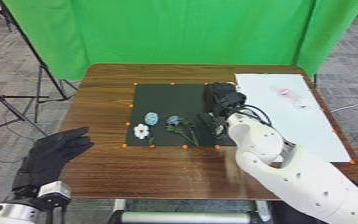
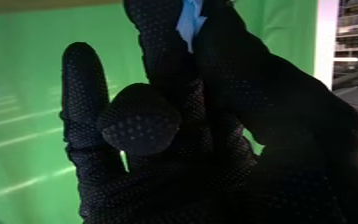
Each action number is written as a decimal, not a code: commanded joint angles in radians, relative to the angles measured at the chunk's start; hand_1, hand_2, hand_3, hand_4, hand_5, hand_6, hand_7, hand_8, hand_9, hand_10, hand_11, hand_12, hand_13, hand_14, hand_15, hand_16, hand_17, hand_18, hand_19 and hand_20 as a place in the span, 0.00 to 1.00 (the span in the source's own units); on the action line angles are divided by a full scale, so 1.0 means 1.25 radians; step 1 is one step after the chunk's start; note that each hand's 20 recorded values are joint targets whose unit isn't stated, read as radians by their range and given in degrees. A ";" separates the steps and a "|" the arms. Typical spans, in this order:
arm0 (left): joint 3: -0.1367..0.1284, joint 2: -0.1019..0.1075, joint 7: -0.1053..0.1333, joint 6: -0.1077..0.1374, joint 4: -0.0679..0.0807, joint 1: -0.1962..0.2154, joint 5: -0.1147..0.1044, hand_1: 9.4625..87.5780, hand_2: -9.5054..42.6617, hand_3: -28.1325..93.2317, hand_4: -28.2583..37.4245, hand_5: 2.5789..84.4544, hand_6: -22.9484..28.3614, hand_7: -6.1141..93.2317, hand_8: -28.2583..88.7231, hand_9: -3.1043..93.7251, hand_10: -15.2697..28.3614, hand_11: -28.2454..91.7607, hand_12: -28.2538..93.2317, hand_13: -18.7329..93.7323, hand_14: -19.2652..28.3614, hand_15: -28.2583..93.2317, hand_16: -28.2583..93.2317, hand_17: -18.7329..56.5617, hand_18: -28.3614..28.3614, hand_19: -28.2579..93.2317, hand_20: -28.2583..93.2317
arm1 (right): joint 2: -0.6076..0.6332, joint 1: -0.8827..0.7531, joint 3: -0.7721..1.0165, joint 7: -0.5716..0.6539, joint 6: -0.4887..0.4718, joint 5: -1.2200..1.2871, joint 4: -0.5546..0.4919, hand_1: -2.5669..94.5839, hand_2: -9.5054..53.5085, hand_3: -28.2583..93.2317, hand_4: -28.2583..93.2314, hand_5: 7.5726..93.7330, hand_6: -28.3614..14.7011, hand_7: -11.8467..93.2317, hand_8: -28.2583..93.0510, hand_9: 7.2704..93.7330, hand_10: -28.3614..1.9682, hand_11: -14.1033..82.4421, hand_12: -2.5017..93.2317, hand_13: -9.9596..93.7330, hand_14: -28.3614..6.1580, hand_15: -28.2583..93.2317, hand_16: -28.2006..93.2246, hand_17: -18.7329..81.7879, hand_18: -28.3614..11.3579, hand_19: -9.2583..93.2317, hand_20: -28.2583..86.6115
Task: Arrange flowers
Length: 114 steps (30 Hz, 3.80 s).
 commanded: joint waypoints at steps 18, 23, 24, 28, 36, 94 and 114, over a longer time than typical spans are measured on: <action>-0.006 -0.008 -0.024 -0.015 0.003 -0.011 0.006 0.27 0.25 0.88 0.19 0.62 0.76 0.21 0.16 0.49 0.87 0.60 0.32 0.43 0.98 0.76 0.12 0.13 0.87 0.72 0.35 | -0.094 -0.058 -0.014 0.036 -0.010 -0.038 0.035 0.61 0.00 0.88 0.00 0.84 0.65 0.37 0.24 0.95 0.75 0.31 0.42 0.86 0.71 0.86 0.42 0.49 0.28 0.92 0.27; -0.006 -0.011 -0.031 -0.017 0.002 -0.010 0.008 0.27 0.25 0.88 0.20 0.62 0.76 0.21 0.16 0.49 0.87 0.60 0.32 0.43 0.98 0.76 0.12 0.13 0.87 0.72 0.35 | -0.102 -0.040 -0.038 0.045 -0.003 -0.062 0.030 0.61 0.00 0.88 0.00 0.84 0.65 0.37 0.25 0.95 0.75 0.31 0.42 0.86 0.71 0.86 0.42 0.49 0.27 0.92 0.27; -0.007 -0.013 -0.031 -0.017 0.001 -0.008 0.009 0.27 0.25 0.88 0.20 0.62 0.76 0.21 0.16 0.49 0.87 0.60 0.32 0.43 0.98 0.76 0.12 0.13 0.87 0.72 0.35 | -0.103 -0.039 -0.042 0.045 -0.002 -0.066 0.029 0.61 0.00 0.88 0.00 0.84 0.65 0.37 0.25 0.95 0.75 0.31 0.42 0.86 0.71 0.86 0.42 0.49 0.27 0.92 0.27; -0.010 -0.015 -0.035 -0.017 -0.002 -0.003 0.010 0.27 0.25 0.88 0.20 0.62 0.76 0.21 0.16 0.49 0.87 0.60 0.32 0.43 0.98 0.76 0.12 0.13 0.87 0.72 0.35 | -0.107 -0.034 -0.055 0.051 -0.013 -0.074 0.021 0.61 0.00 0.88 0.00 0.84 0.66 0.37 0.25 0.95 0.75 0.31 0.42 0.86 0.70 0.86 0.42 0.49 0.27 0.92 0.26; -0.005 -0.015 -0.035 -0.014 0.000 -0.008 0.009 0.27 0.25 0.88 0.20 0.62 0.76 0.21 0.16 0.49 0.87 0.60 0.32 0.43 0.98 0.76 0.12 0.13 0.87 0.72 0.35 | -0.113 -0.010 -0.077 0.067 0.016 -0.088 0.041 0.61 0.00 0.87 0.00 0.83 0.66 0.37 0.25 0.95 0.75 0.31 0.42 0.86 0.69 0.86 0.41 0.48 0.26 0.92 0.26; 0.013 0.060 0.049 0.040 -0.010 0.047 -0.029 0.26 0.26 0.89 0.20 0.62 0.76 0.21 0.16 0.49 0.87 0.60 0.32 0.43 0.98 0.76 0.12 0.12 0.87 0.72 0.35 | 0.123 0.034 0.129 0.027 -0.103 0.032 0.034 0.28 0.18 0.94 0.04 0.53 0.43 0.26 0.15 0.53 0.18 0.39 0.19 0.64 0.35 0.88 0.36 0.37 0.10 0.90 0.24; 0.049 0.054 0.039 0.020 0.004 -0.005 -0.015 0.26 0.26 0.89 0.20 0.62 0.76 0.21 0.16 0.49 0.87 0.60 0.32 0.43 0.98 0.76 0.12 0.12 0.87 0.72 0.35 | 0.154 0.006 0.291 0.047 -0.276 0.005 0.189 0.32 0.12 0.96 0.01 0.47 0.48 0.27 0.14 0.47 0.26 0.34 0.19 0.66 0.51 0.93 0.36 0.39 0.21 0.88 0.31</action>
